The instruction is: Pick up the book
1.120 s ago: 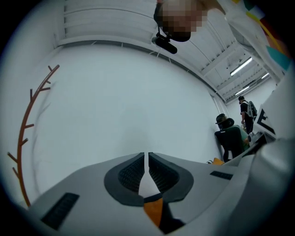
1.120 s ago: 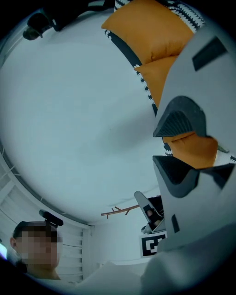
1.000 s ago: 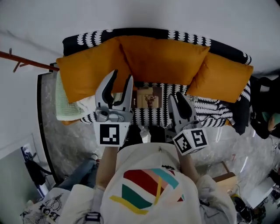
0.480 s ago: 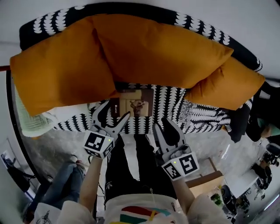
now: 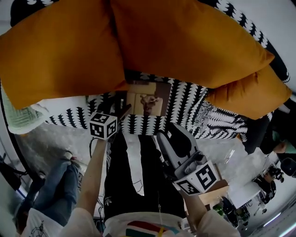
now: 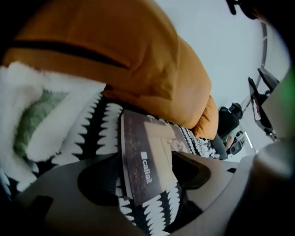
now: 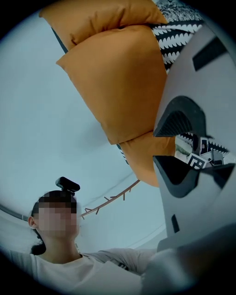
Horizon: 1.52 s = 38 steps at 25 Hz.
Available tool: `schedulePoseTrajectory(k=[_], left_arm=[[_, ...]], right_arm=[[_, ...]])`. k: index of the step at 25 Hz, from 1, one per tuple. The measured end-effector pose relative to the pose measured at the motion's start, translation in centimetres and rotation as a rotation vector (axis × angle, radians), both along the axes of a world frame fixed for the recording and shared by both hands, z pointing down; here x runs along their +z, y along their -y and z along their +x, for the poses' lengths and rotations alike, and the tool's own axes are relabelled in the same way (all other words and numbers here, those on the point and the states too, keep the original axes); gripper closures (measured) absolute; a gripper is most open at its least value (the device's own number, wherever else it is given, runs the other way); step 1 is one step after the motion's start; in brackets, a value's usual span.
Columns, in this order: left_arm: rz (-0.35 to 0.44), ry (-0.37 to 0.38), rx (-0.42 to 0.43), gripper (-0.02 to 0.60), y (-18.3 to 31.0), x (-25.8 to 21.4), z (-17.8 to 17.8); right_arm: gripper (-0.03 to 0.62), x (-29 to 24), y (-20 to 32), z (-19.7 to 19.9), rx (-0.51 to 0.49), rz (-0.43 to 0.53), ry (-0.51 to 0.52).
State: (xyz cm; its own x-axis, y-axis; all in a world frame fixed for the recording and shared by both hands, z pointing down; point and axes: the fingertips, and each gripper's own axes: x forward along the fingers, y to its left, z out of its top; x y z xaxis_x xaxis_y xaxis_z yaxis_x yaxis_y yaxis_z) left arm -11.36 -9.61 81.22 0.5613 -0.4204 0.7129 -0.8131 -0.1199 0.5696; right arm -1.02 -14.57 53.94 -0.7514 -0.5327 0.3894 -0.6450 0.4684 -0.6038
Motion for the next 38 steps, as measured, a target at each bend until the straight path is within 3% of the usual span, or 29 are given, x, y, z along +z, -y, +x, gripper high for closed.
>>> schedulePoseTrajectory(k=[4, 7, 11, 13, 18, 21, 27, 33, 38], left_arm=[[-0.065, -0.093, -0.087, 0.245, -0.9, 0.9, 0.1], [-0.086, -0.110, -0.132, 0.245, -0.5, 1.1, -0.3], [-0.046, 0.025, 0.050, 0.245, -0.9, 1.9, 0.3], [-0.042, 0.065, 0.091, 0.245, -1.0, 2.2, 0.5], [-0.088, -0.058, -0.069, 0.261, -0.5, 1.5, -0.4], [-0.101, -0.122, -0.102, 0.307, 0.2, 1.7, -0.2], [-0.133, -0.229, -0.090, 0.327, 2.7, 1.3, 3.8], [-0.135, -0.241, 0.004, 0.373, 4.0, 1.0, 8.0], [-0.153, -0.253, 0.058, 0.376, 2.9, 1.2, 11.0]], right_arm=[[0.459, 0.6, -0.6, -0.8, -0.034, -0.007, 0.005], [0.459, 0.1, -0.4, -1.3, -0.041, -0.002, 0.020], [0.459, -0.2, -0.2, -1.5, -0.043, 0.020, 0.015], [0.459, -0.2, -0.4, -1.4, -0.053, 0.040, -0.005], [0.459, -0.1, -0.8, -1.1, -0.036, 0.029, 0.004], [0.459, 0.3, -1.2, -0.6, -0.020, 0.026, 0.004], [0.459, 0.4, -1.5, 1.2, 0.005, 0.023, 0.007], [0.459, 0.7, -1.7, 2.5, 0.046, 0.023, 0.013], [0.459, 1.0, -2.0, 3.6, 0.078, 0.019, 0.011]])
